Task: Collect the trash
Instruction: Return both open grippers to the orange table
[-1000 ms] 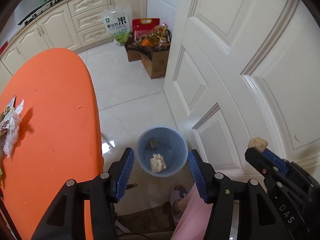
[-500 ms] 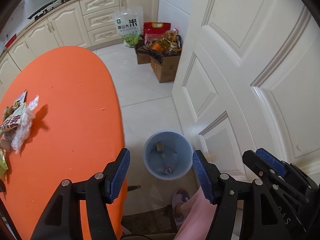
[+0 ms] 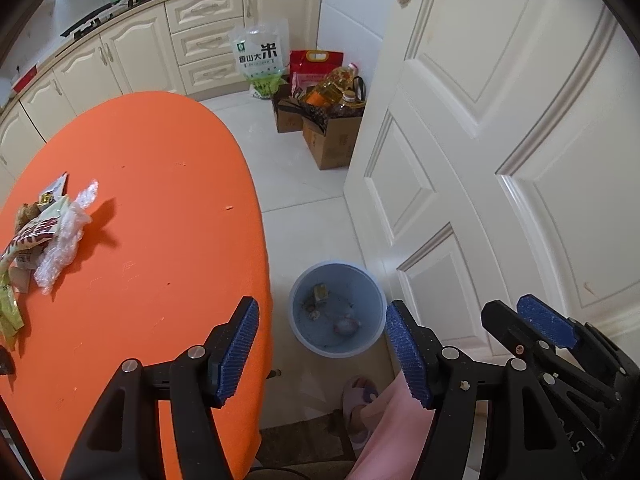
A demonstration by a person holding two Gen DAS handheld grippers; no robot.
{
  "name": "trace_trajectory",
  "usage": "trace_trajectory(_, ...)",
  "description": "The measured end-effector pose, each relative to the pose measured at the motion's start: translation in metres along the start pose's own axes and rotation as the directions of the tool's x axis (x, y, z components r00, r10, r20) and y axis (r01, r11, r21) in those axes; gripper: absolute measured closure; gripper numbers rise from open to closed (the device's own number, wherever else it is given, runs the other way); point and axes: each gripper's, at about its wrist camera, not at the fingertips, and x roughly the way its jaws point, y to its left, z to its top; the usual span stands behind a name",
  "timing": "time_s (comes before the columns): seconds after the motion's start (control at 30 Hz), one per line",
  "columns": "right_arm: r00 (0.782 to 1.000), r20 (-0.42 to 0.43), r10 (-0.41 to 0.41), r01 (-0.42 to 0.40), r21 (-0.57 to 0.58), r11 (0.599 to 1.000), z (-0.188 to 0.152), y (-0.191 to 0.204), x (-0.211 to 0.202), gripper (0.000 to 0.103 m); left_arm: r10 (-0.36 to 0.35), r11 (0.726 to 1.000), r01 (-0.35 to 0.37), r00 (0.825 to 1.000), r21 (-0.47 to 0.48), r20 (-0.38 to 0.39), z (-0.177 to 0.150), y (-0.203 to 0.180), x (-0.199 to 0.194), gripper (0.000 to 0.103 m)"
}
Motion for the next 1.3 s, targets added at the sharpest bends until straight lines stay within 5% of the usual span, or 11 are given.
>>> trace_trajectory(0.77, 0.987, 0.139, 0.076, -0.053, -0.165, 0.985, -0.057, 0.088, -0.078, 0.026, 0.050, 0.992, -0.028, 0.984, -0.127, 0.173, -0.119, 0.065, -0.124, 0.037)
trace_trajectory(0.97, 0.981, 0.162, 0.107, -0.064, -0.251, 0.966, -0.078, 0.130, -0.093, 0.011, 0.117, 0.977, -0.073, 0.969, -0.200, 0.216, -0.163, 0.095, -0.164, 0.036)
trace_trajectory(1.3, 0.976, 0.104, 0.192, -0.138, -0.387, 0.912, -0.101, 0.210, -0.085, 0.006, 0.214, 0.921, -0.116, 0.948, -0.371, 0.235, -0.226, 0.162, -0.216, 0.025)
